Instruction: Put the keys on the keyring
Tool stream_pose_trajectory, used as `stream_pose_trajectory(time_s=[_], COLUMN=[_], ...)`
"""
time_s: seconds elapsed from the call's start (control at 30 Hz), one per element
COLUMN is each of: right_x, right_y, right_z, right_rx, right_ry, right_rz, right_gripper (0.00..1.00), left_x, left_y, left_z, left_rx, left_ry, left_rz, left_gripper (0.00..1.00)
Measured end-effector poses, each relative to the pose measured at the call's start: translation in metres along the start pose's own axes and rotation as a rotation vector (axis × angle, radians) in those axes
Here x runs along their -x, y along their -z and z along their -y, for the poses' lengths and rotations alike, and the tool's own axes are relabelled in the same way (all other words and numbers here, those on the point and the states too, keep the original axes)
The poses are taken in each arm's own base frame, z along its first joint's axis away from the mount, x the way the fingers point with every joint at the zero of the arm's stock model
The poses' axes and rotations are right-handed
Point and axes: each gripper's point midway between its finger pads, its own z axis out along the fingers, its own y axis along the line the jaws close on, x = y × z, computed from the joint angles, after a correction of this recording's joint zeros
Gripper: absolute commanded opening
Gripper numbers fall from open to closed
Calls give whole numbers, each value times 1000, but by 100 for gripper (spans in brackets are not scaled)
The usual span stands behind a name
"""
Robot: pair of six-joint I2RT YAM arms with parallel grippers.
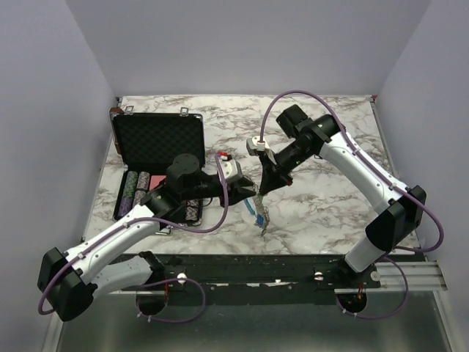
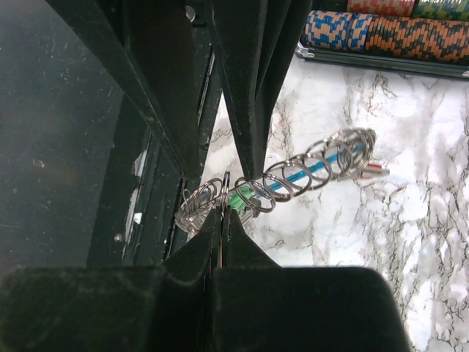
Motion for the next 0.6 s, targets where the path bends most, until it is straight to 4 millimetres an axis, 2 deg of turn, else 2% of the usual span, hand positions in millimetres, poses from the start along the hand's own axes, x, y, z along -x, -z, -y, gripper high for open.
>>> stream_pose_trajectory(time_s=[0.3,0.4,0.6], right_x=[-1,-1,-2], right_y=[0,0,0], right_z=[0,-1,-1], right_rx=[3,3,5], right_ry=[2,1,-2], right_rz=[-5,-5,-6], right_gripper=[0,0,0], left_x=[-12,-14,-18], left_y=[-7,-8,-12], left_z=[1,1,0], left_rx=[-55,-59,-67], left_ry=[-1,2,12], left_rz=[-84,-88,-99], left_gripper=[33,27,21])
